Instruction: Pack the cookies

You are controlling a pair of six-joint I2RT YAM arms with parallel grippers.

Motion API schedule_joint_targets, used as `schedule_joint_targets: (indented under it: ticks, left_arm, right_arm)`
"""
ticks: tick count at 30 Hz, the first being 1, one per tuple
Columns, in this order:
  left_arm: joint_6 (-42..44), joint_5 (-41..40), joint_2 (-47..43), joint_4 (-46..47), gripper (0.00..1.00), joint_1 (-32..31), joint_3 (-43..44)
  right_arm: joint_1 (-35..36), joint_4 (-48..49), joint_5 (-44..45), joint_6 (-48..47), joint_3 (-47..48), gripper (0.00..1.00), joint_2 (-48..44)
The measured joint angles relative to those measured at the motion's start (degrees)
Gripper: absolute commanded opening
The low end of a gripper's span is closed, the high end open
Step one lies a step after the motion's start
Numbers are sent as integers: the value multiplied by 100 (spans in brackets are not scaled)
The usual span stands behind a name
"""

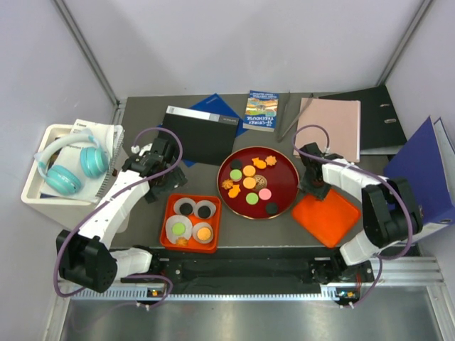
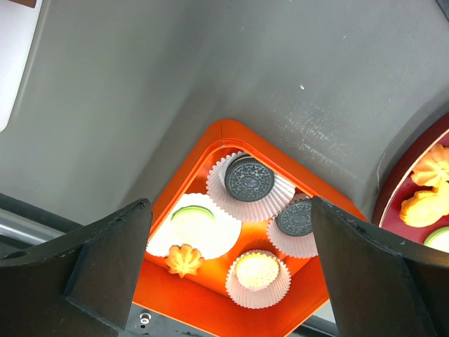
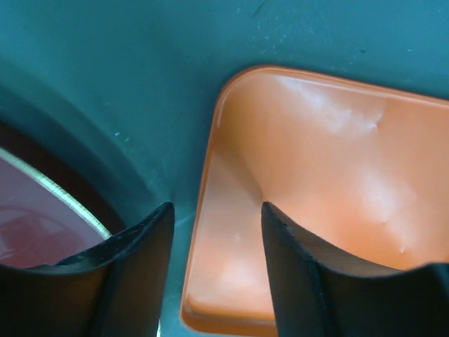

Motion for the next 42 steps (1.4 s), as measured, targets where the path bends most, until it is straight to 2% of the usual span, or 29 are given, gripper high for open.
schedule_joint_targets:
  ticks: [9,10,12,19,24,31,37,42]
  left_arm:
    - [-76,-2,0,-4,99,0,-61]
    - [-87,-2,0,-4,99,0,-61]
    - [-114,-2,0,-2,99,0,-61]
    - [-153,15,85,4,99,0,-61]
    - [-179,24,190,31,99,0,-59]
    - [-293,59,466,52,99,0,249]
    - [-234,448,717,302,97,-7,820]
    - [42,879,592,970,95,-201,1036]
  right_arm:
    - [-7,216,-55,-162,33,19,264]
    - [-7,219,-50,-179,33,10,264]
    - [-7,227,-44,-214,31,0,264]
    - [-17,-90,138,-387,28,0,118]
    - [-20,-627,271,-511,81,0,-800]
    - [-26,-1390,391,-804,1237,0,-1906]
    - [-33,-1373,-284,-833,1843,0,-2332]
    - [-33,-1401,-1001,-614,2374,0,-1982]
